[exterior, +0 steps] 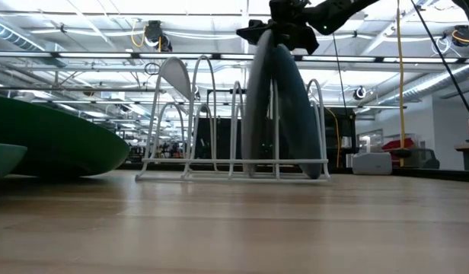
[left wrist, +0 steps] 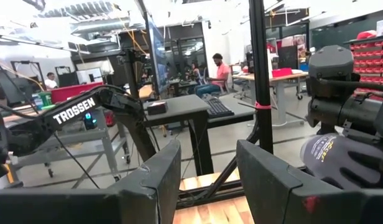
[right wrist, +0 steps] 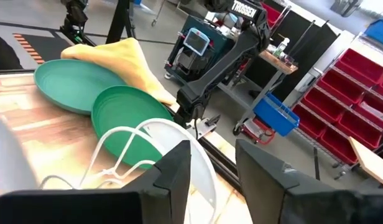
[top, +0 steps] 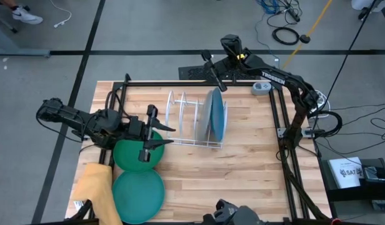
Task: Sort dishes
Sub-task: Put the dark green plate in the dish rack
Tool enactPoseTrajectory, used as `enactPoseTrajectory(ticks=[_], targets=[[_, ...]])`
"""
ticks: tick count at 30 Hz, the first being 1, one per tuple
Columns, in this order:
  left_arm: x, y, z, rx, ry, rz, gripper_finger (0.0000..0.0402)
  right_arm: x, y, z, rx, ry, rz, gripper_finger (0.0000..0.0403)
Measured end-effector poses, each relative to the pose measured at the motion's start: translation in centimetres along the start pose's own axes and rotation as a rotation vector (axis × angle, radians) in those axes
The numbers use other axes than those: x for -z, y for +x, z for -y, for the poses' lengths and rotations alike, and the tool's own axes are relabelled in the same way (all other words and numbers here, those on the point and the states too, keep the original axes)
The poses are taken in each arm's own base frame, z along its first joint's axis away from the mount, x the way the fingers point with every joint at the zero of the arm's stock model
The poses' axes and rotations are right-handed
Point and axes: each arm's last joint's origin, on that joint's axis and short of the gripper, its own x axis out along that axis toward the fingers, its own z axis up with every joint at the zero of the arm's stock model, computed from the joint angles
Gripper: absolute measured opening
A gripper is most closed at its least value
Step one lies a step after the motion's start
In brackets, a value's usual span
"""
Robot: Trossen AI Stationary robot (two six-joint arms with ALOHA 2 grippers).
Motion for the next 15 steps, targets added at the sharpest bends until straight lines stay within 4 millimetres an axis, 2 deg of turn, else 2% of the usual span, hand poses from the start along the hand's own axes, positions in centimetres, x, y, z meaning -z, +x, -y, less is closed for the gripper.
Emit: enactPoseTrajectory(ticks=[8,15], targets=[[0.0,0.0,0.0,0.000,0.000,0.000,0.0157,-2.6,-0.5,-0.4,0.006,-0.022,0.002,0.0125],[0.1,-0.1,-0.1,-0.043,0.002,-0.025,0.0157,-6.5,0.2,-2.0,0.017,-0.010,-0.040,0.0125]])
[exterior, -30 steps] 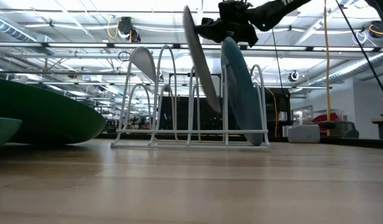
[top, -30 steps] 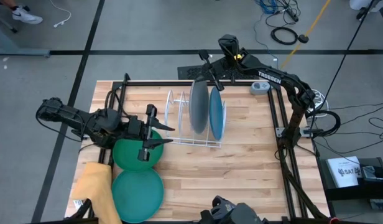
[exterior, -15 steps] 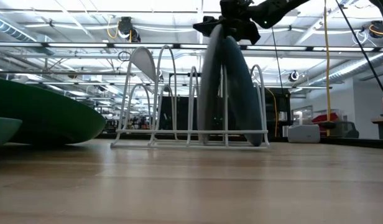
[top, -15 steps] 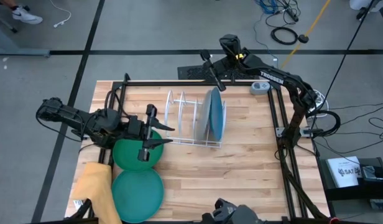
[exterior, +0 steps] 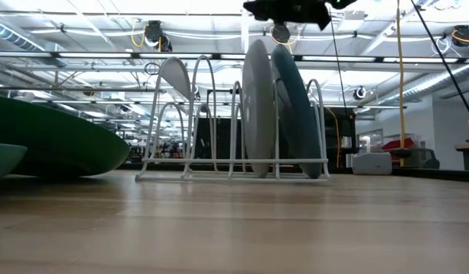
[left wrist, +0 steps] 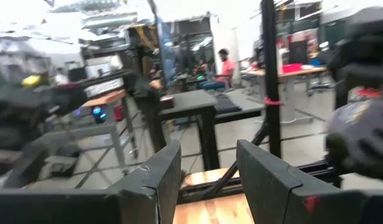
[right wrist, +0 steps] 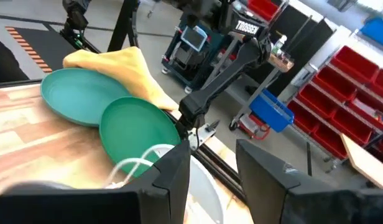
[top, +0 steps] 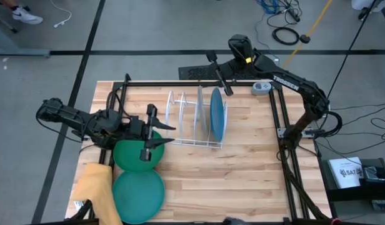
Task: Sort dishes
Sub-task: Put the dark green plate in the dish rack
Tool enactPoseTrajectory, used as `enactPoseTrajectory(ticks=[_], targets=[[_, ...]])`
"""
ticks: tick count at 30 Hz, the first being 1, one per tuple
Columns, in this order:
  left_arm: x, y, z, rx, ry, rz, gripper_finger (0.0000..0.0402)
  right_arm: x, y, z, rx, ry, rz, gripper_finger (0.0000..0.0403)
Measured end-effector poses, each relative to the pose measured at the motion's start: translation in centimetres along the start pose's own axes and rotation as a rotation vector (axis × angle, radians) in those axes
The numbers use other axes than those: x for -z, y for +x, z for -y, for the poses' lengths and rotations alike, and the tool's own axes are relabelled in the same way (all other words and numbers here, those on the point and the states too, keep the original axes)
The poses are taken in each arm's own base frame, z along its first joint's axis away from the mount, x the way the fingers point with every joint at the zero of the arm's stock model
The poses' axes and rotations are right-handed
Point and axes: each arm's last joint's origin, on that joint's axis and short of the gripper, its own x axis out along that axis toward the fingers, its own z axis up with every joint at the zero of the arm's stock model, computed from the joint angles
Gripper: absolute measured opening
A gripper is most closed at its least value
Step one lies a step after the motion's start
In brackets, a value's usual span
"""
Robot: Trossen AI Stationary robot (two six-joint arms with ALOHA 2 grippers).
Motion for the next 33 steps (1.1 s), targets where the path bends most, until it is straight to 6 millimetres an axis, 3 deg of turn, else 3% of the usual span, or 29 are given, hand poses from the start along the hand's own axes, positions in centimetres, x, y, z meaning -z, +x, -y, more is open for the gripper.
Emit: enactPoseTrajectory(ticks=[5,10,22,27,33], targets=[[-0.3,-1.0,-0.4,-0.050,-0.022,-0.030,0.0157,-3.2,1.6,-2.5,-0.018,0.013,-0.076,0.0126],[-1.2,-2.4,-0.8,-0.069,-0.050,-0.016,0.0157,-6.1,4.6,-5.6,-0.047,0.003,-0.159,0.0126],[-0.5,-4.2,-1.1,-0.074,-0.097,-0.155,0.0157,-11.1,11.6,-14.0,-0.103,0.022,-0.319,0.0126],[-0.2,-4.2,-1.0,-0.052,-0.118,-0.177,0.0157,-11.2,15.2,-17.6,-0.186,0.032,-0.357,0.0126],[-0.1,-4.2,-0.8,-0.011,-0.144,-0.190,0.0157,-8.6,21.3,-22.8,-0.225,-0.020,-0.471,0.0126]])
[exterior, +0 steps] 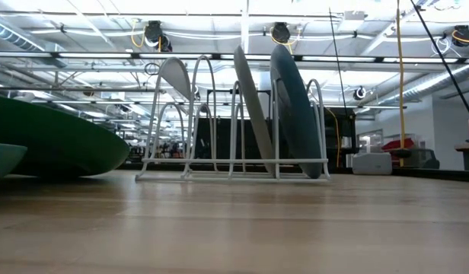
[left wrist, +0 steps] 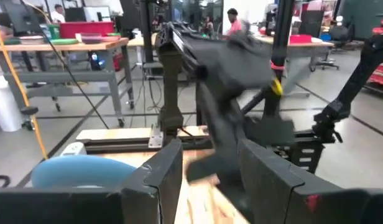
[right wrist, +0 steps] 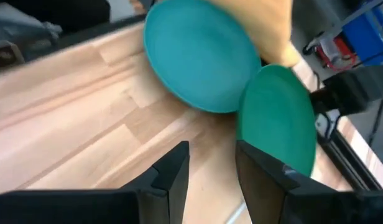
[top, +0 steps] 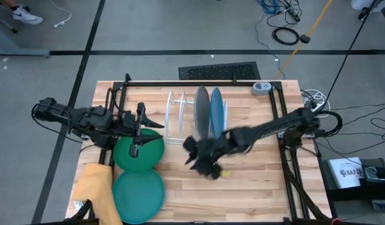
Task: Sort dishes
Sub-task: Put the dark green plate in the dish rack
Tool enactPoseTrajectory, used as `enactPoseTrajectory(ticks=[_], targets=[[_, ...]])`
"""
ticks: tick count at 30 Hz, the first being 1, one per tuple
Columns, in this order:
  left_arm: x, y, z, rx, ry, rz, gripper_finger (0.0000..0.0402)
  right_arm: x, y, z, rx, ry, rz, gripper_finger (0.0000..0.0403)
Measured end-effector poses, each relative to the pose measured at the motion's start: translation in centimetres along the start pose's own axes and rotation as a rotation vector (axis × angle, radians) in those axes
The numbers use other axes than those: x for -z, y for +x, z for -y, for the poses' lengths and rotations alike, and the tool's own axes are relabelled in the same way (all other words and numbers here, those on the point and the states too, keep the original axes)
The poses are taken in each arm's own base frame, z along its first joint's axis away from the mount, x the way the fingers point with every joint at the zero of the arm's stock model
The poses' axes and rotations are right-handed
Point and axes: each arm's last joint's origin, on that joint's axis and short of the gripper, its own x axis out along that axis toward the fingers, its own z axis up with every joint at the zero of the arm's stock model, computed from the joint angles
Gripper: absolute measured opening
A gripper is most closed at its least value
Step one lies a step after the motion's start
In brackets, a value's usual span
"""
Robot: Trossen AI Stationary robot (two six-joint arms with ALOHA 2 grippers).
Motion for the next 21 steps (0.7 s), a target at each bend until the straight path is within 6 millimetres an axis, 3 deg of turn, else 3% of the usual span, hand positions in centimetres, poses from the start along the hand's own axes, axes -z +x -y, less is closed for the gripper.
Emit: enactPoseTrajectory(ticks=[6,10,15,21], targets=[[0.3,0.0,0.2,0.028,-0.049,-0.026,0.0157,-0.1,6.9,-2.7,0.037,-0.036,0.013,0.0126],[1.2,0.0,0.7,0.051,-0.104,-0.124,0.0157,0.2,9.3,-3.7,0.083,-0.037,0.000,0.0126],[3.8,0.6,1.9,0.054,-0.205,-0.359,0.0157,0.1,9.6,-4.7,0.111,-0.023,-0.058,0.0126],[7.5,1.5,3.8,0.004,-0.373,-0.705,0.0157,-1.3,7.4,-4.5,0.136,-0.016,-0.030,0.0126]])
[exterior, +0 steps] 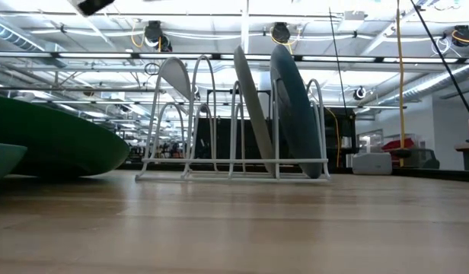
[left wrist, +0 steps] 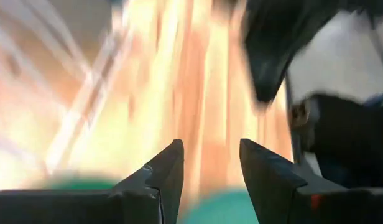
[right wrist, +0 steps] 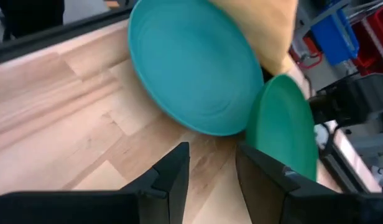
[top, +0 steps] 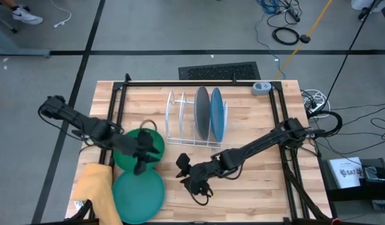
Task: Sort dishes
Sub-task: Put the dark green plate in the dish rack
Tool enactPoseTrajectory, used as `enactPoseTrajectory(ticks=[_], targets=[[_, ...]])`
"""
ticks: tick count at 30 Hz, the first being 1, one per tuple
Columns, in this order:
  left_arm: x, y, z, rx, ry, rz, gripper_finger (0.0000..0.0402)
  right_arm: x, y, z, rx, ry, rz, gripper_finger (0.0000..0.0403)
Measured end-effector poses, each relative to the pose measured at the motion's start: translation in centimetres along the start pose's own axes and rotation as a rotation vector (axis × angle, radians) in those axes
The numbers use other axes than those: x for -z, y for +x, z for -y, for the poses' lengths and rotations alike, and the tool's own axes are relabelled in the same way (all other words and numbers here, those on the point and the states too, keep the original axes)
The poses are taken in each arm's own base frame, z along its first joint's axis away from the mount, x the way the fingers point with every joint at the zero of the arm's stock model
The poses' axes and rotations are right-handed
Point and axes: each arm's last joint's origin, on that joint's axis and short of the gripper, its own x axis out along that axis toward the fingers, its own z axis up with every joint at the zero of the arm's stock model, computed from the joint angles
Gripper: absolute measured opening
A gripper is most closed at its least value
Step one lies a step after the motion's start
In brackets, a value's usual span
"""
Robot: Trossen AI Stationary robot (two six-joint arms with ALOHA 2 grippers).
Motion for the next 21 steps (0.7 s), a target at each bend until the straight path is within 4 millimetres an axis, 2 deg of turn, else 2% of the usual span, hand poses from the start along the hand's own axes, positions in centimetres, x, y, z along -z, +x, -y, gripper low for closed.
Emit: enactPoseTrajectory(ticks=[6,9,17,21], targets=[[2.7,2.5,0.4,-0.130,-0.187,-0.279,0.0157,-0.7,-2.7,1.1,0.005,0.002,0.005,0.0126],[3.7,3.2,0.8,-0.142,-0.249,-0.395,0.0157,-0.7,-3.6,1.6,0.006,0.005,0.000,0.0126],[6.4,4.3,1.6,-0.226,-0.287,-0.696,0.0157,-0.1,-4.0,1.9,-0.017,0.004,-0.048,0.0126],[7.2,4.9,1.9,-0.260,-0.261,-0.748,0.0157,0.4,-4.0,2.3,-0.023,0.010,-0.063,0.0126]])
